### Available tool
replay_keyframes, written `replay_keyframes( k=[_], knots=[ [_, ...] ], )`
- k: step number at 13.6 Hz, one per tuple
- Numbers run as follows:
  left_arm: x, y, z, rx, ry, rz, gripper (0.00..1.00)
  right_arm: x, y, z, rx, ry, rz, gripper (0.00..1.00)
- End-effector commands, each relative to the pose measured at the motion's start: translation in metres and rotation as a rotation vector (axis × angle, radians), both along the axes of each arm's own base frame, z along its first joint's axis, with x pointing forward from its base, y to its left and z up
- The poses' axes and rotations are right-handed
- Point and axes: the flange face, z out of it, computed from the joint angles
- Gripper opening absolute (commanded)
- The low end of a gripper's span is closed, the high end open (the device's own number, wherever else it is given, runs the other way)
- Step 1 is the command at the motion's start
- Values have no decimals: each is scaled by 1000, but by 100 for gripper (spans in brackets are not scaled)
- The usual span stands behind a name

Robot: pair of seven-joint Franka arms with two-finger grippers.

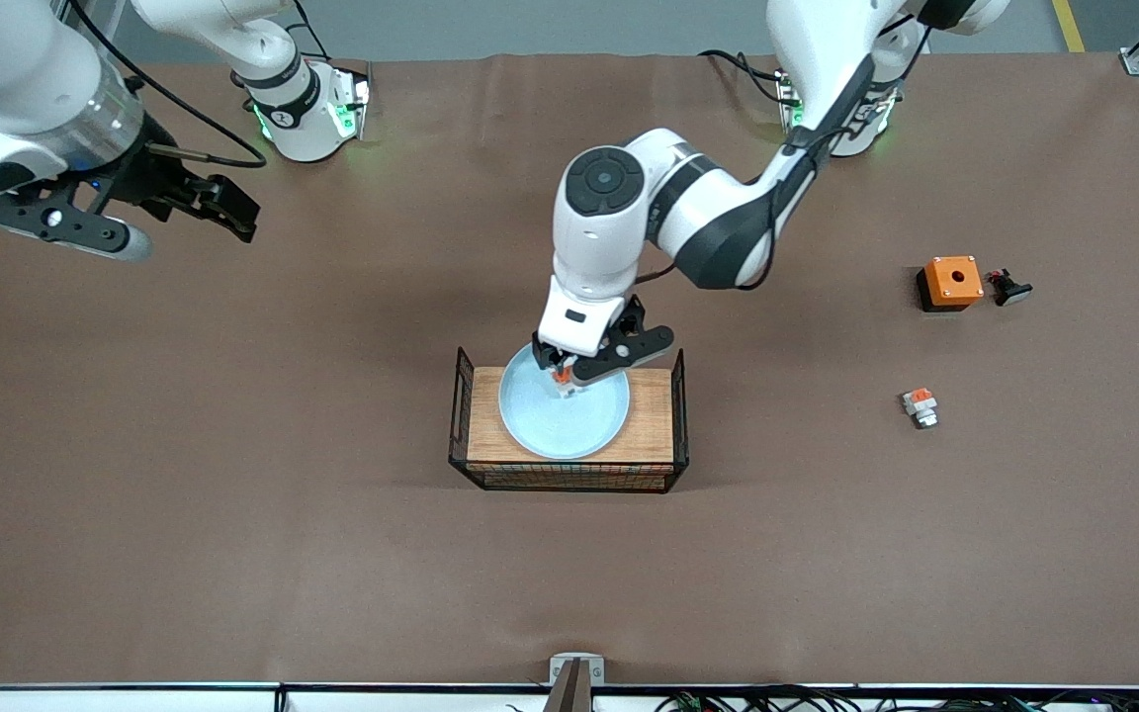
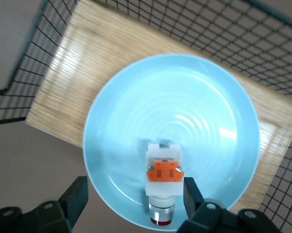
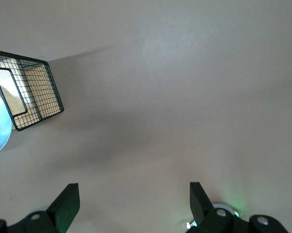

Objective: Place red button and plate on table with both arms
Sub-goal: 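Lower the left gripper and grasp the white-orange switch on the plate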

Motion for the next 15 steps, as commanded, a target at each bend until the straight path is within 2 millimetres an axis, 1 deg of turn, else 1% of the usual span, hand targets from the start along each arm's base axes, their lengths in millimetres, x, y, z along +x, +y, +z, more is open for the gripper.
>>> replay_keyframes(
  k=[1,3,7,8,9,10,11,12,13,14,15],
  knots=[
    [7,-10,-17,-4,-36,-2,83,4,4,-14,2,35,-29,100],
    [6,-12,-25,-4,-36,-11,83,4,4,-16,-1,39,-35,100],
    [8,-18,-31,-35,-60,-22,81,5,6,-18,-3,40,-42,100],
    [8,-18,-35,-34,-60,-23,74,5,7,-18,-3,41,-40,100],
    [8,-17,-37,-31,-58,-22,62,6,11,-22,-7,50,-34,100],
    [7,-19,-37,-31,-56,-25,50,6,10,-23,-8,53,-35,100],
    [7,-18,-38,-26,-59,-26,44,5,13,-23,-8,53,-31,100],
    [7,-18,-38,-21,-60,-28,30,5,13,-23,-8,53,-29,100],
    [6,-18,-37,-19,-61,-29,6,5,14,-23,-8,53,-28,100],
    [7,-16,-29,-22,-64,-27,0,4,17,-23,-8,53,-22,100],
    [8,-13,-18,-15,-64,-21,0,3,19,-24,-9,54,-17,100]
  ],
)
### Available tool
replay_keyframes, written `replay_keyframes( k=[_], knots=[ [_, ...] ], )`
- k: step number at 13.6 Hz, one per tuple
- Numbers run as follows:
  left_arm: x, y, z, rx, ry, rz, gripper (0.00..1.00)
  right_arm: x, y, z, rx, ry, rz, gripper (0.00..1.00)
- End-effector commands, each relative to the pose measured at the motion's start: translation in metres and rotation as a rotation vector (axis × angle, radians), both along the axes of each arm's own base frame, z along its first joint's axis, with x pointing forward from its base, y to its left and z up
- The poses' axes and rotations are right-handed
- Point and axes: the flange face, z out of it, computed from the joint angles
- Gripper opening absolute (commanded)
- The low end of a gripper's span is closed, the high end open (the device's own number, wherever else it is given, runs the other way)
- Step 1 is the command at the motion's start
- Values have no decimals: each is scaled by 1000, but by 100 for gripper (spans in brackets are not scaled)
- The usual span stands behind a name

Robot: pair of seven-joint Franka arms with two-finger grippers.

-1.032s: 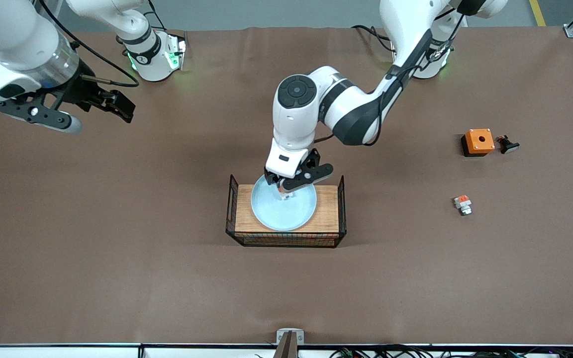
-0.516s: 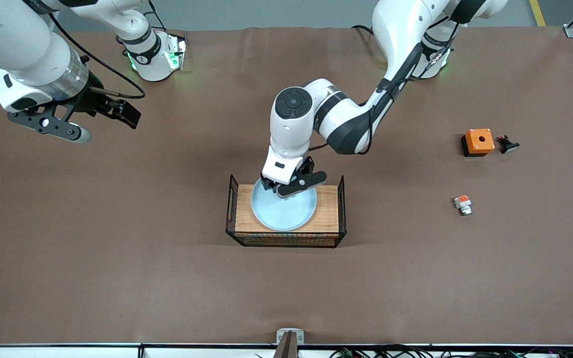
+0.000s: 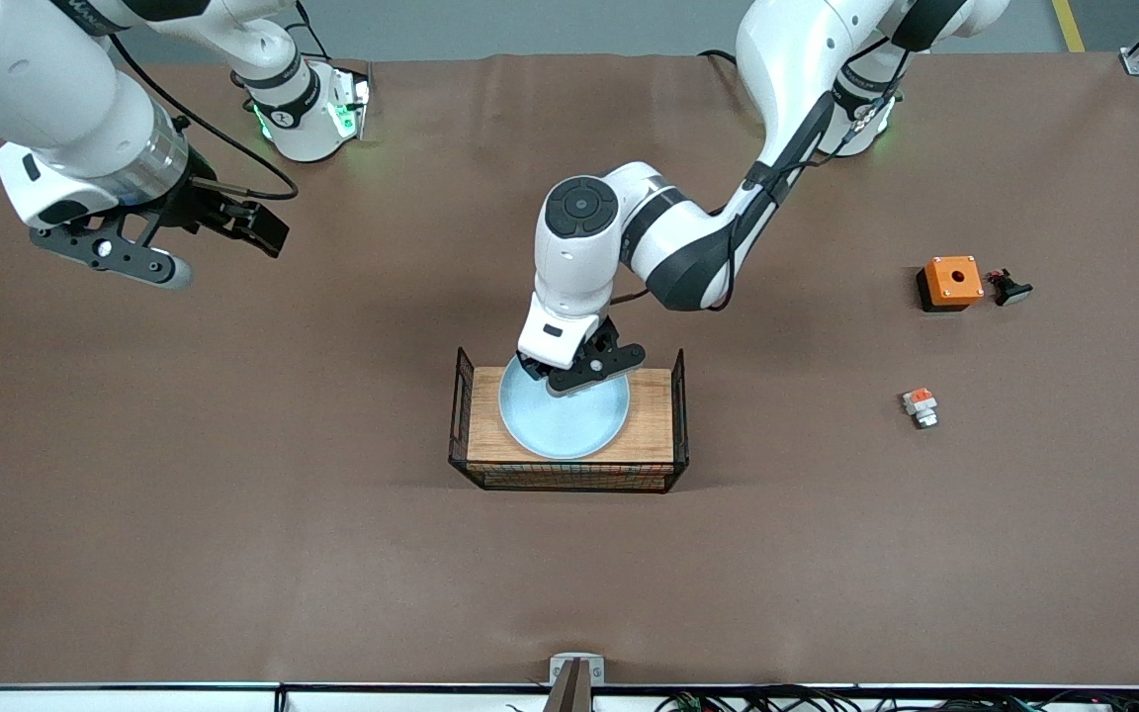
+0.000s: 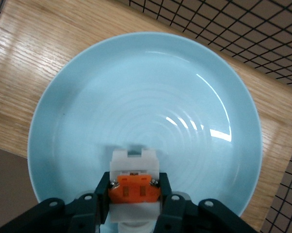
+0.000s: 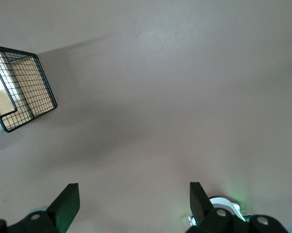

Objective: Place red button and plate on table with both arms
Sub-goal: 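Carry the switch with the left gripper while the right gripper reaches the plate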

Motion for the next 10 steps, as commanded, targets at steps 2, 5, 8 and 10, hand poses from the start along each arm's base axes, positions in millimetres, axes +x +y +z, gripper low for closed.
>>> replay_keyframes(
  k=[2,5,8,10],
  knots=[
    [4,14,55,27,-37,19,0,-3,12,-2,-6,11,10,100],
    [25,65,129,21,-73,84,0,-4,22,-9,-9,24,29,100],
    [47,136,190,43,-93,121,0,-14,59,-22,-29,31,-27,99],
    [65,191,210,91,-74,81,0,-30,110,-34,-55,4,-141,99]
  ],
)
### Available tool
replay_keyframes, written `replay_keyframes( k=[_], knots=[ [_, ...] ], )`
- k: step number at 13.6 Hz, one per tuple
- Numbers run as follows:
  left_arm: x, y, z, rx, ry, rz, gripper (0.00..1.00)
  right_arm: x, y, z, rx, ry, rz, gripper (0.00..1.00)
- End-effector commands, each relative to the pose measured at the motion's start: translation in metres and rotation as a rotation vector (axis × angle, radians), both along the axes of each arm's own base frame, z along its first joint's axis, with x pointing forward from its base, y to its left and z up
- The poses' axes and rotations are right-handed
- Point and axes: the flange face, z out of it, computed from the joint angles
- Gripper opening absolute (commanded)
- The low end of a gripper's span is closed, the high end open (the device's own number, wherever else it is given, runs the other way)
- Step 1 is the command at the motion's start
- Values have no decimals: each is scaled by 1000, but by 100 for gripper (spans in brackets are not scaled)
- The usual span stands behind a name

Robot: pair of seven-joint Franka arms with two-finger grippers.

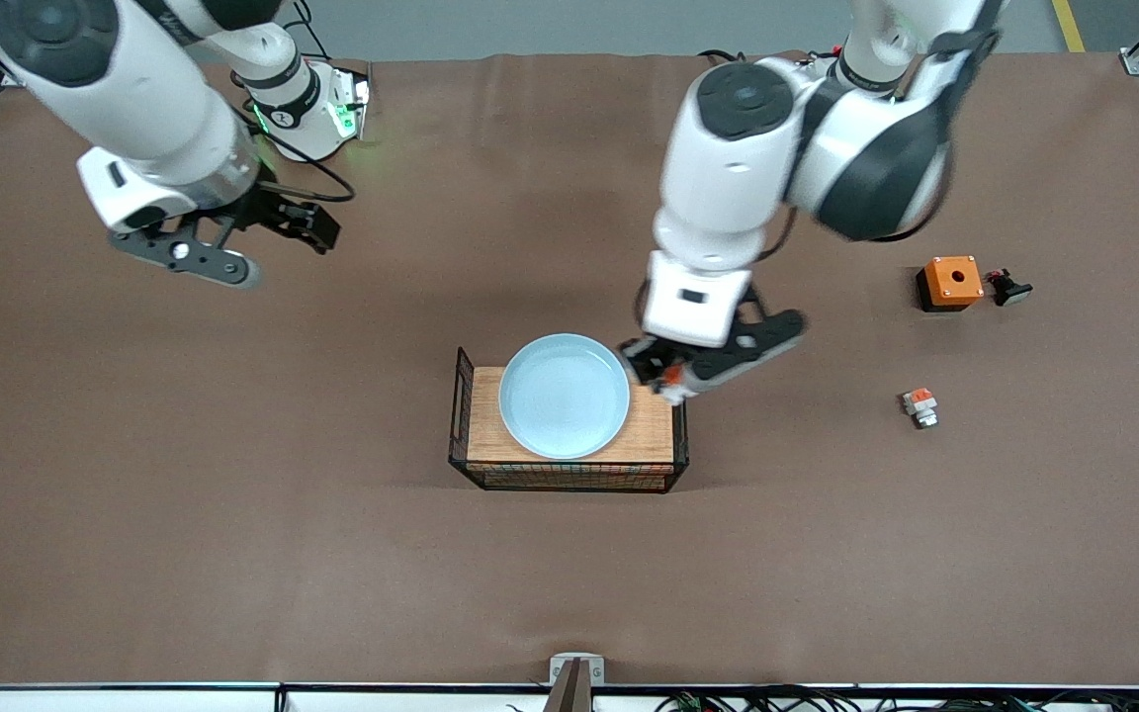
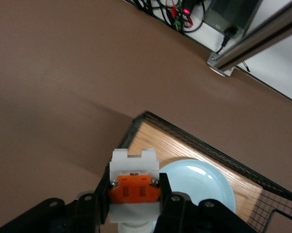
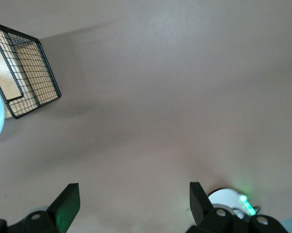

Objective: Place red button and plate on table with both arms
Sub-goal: 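Carry the switch with the left gripper while the right gripper reaches the plate, then set the switch beside the other switch while the right gripper grips the plate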

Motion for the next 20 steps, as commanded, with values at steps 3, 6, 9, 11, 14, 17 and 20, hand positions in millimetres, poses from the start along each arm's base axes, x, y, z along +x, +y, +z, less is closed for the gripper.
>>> replay_keyframes(
  k=[3,6,9,11,14,17,20],
  knots=[
    [35,128,22,69,72,-124,0,-36,115,-39,-17,-104,-299,99],
    [56,207,10,115,133,-211,0,-37,165,-78,-2,-158,-491,99],
    [71,264,-13,131,172,-217,0,-30,202,-123,22,-201,-739,99],
    [77,301,-36,137,190,-233,0,-23,217,-153,37,-217,-834,99],
    [75,348,-91,142,225,-293,0,-10,231,-182,81,-248,-944,99],
    [68,389,-151,138,242,-295,0,-4,234,-209,66,-240,-957,98],
    [55,420,-208,126,227,-281,0,-2,238,-226,66,-241,-955,88]
  ],
)
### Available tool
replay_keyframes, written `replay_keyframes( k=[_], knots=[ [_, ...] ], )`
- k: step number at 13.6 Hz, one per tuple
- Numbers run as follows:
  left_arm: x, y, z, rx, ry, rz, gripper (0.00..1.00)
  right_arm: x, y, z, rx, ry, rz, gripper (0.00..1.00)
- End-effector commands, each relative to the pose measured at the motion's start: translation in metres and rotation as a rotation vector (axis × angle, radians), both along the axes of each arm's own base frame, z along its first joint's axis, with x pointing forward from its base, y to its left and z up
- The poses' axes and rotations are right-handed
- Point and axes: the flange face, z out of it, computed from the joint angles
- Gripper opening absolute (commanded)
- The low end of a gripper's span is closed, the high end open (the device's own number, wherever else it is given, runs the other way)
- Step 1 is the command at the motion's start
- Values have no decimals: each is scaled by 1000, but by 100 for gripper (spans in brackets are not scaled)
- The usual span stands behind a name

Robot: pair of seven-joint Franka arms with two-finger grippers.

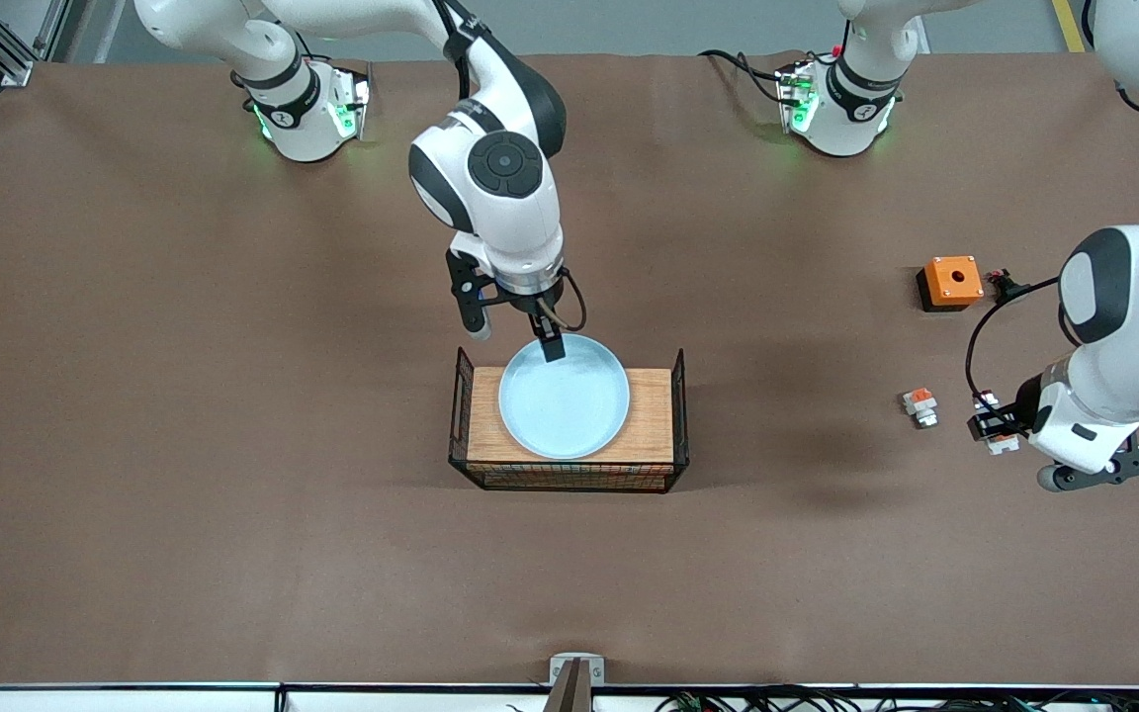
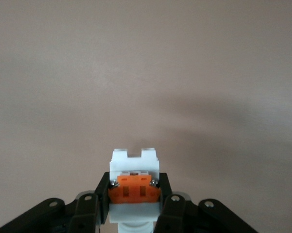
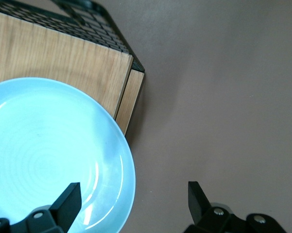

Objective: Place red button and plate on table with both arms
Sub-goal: 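Set the switch beside the other switch while the right gripper grips the plate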

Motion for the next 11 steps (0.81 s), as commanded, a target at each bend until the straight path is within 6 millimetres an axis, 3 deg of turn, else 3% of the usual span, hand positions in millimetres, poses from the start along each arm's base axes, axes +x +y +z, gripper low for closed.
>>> replay_keyframes(
  k=[1,3,6,9,11],
  knots=[
    [-19,8,-40,-9,-13,-25,0,4,7,-10,-2,-4,-16,87],
    [-30,11,-71,-18,-29,-24,0,6,8,-19,-5,-9,-13,81],
    [-39,40,-113,11,-46,-37,0,9,12,-24,-6,-9,-11,61],
    [-47,52,-142,23,-63,-62,1,10,13,-20,-1,-15,0,41],
    [-51,58,-150,29,-63,-73,1,11,14,-17,2,-21,4,34]
  ],
)
